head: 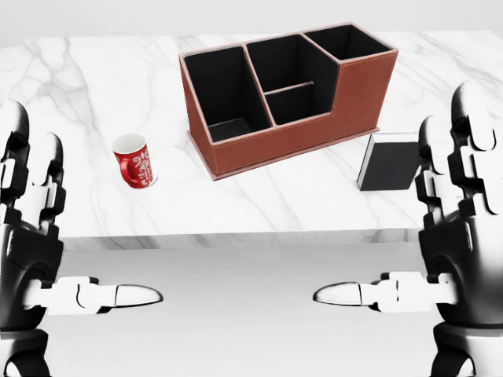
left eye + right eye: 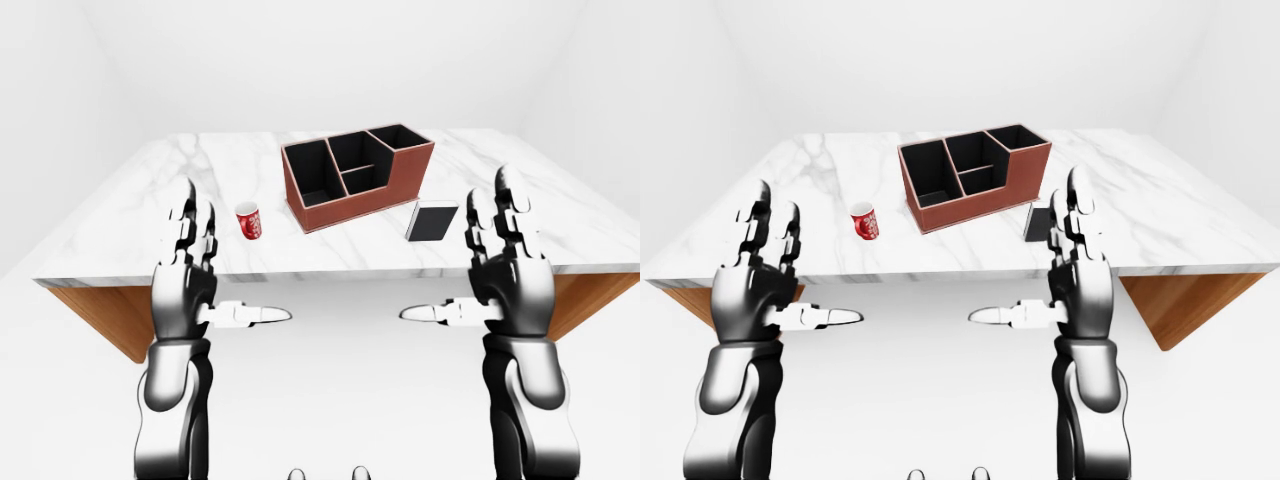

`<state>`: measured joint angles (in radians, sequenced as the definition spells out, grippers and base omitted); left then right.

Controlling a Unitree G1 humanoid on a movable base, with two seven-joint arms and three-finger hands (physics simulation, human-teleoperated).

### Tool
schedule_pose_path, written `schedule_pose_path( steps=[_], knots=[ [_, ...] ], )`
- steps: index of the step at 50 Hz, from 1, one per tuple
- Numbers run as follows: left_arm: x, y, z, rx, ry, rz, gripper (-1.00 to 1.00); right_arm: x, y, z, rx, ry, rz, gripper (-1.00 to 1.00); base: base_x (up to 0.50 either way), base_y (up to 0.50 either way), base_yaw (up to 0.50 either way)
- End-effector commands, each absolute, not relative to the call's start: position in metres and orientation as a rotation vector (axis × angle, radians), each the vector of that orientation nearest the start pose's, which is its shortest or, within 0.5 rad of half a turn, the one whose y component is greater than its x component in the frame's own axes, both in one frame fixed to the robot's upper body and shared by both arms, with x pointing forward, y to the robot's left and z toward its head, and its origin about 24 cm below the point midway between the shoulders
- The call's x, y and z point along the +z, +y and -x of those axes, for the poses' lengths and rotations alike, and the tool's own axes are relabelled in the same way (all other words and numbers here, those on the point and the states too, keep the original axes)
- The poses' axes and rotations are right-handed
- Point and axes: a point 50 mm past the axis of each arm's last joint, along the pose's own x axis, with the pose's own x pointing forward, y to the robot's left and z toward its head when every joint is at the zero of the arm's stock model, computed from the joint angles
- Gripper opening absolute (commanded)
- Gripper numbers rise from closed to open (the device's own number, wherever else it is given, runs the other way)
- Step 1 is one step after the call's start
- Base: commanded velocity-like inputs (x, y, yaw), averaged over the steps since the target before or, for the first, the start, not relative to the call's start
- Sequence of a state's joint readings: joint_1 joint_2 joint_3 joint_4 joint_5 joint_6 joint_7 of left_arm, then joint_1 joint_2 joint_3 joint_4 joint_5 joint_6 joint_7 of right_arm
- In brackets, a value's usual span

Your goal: Pick up the book and place it in the back compartment of the caddy.

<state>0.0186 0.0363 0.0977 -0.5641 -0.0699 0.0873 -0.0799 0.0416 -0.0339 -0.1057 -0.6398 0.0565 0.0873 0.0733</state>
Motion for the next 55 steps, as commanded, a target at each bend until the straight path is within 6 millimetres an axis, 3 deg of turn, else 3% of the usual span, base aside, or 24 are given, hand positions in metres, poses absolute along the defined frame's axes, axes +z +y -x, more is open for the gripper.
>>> schedule_pose_path(
  steps=[1, 10, 55],
  knots=[
    [0.1740, 0.1711, -0.2161, -0.013, -0.541, -0.019, 1.00, 0.1920, -0.1709, -0.1976, 0.000, -0.633, 0.056, 1.00, 0.00, 0.00, 0.00],
    [0.1780, 0.1716, -0.2139, -0.011, -0.561, -0.019, 1.00, 0.1978, -0.1737, -0.1896, 0.009, -0.666, 0.058, 1.00, 0.33, 0.00, 0.00],
    [0.1737, 0.1703, -0.2159, -0.015, -0.540, -0.020, 1.00, 0.1896, -0.1698, -0.1938, 0.018, -0.620, 0.086, 1.00, 0.50, 0.00, 0.00]
  ],
)
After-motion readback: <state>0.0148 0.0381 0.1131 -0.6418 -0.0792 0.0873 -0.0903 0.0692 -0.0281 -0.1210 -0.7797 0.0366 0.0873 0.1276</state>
